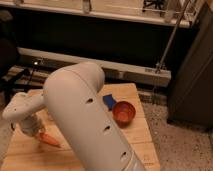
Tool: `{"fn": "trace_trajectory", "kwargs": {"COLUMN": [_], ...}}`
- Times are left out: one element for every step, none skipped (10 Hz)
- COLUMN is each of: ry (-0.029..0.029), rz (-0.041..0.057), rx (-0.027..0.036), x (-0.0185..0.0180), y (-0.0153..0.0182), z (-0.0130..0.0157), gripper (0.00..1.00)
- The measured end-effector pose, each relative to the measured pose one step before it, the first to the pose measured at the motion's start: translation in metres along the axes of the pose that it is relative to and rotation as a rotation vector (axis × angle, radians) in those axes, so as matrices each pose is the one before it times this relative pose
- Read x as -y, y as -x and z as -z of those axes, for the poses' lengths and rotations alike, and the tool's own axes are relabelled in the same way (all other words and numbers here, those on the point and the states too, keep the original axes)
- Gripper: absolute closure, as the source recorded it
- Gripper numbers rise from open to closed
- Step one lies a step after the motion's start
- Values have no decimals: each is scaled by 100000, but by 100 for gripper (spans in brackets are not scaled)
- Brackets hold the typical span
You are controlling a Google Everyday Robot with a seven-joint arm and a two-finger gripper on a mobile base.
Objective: Drag the pepper across the table
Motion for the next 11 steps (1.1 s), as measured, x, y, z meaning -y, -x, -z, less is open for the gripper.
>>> {"fn": "trace_trajectory", "kwargs": {"ry": [-240, -133, -162, -92, -11, -20, -37, 52, 47, 94, 175], "rz": [1354, 1110, 1476, 1095, 949, 903, 743, 690, 580, 930, 822], "rx": [-365, -239, -371, -377, -184, -264, -303, 98, -51, 413, 767], "x": [497, 371, 519, 410, 346, 328, 226, 182, 145, 250, 152], "y": [-520, -407, -604, -526, -440, -545, -585, -403, -384, -456, -338], "z": [13, 5, 28, 71, 58, 130, 95, -28, -53, -242, -223], "gripper": [95, 95, 95, 95, 95, 95, 95, 95, 95, 95, 95]}}
